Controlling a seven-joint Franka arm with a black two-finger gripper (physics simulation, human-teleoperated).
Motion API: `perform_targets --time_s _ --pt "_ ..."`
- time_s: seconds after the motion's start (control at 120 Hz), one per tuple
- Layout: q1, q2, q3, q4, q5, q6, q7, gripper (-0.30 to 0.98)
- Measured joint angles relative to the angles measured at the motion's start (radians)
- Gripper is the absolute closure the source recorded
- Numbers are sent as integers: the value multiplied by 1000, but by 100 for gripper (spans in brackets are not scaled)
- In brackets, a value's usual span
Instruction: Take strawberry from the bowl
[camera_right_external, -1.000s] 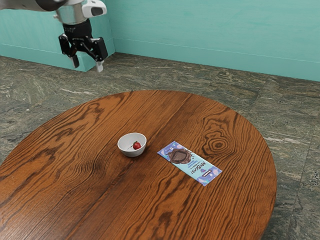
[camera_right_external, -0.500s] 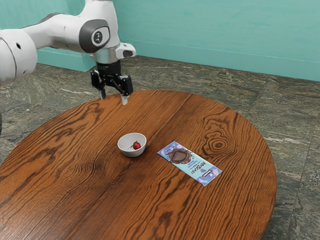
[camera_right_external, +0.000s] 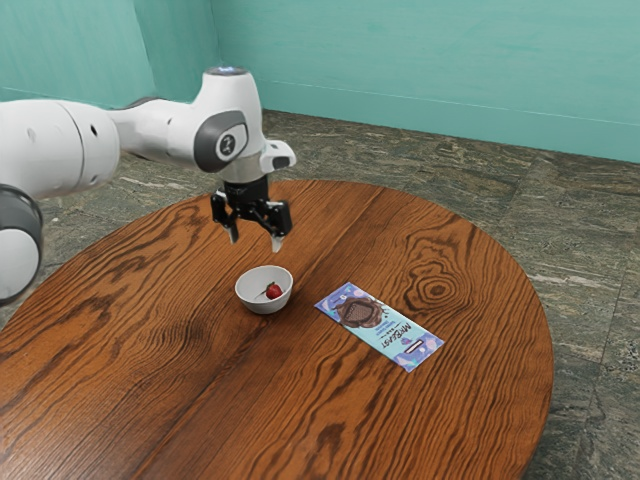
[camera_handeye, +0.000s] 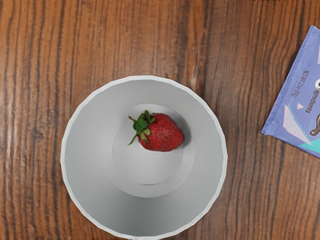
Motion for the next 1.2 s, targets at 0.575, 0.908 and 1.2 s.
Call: perform_targets --time_s 0.575,0.908,1.2 --pt "3 -17 9 -75 -52 81 -741 3" --pt "18 22 10 -101 -50 128 -927 26" --pt "12 43 10 -102 -47 159 -989 34"
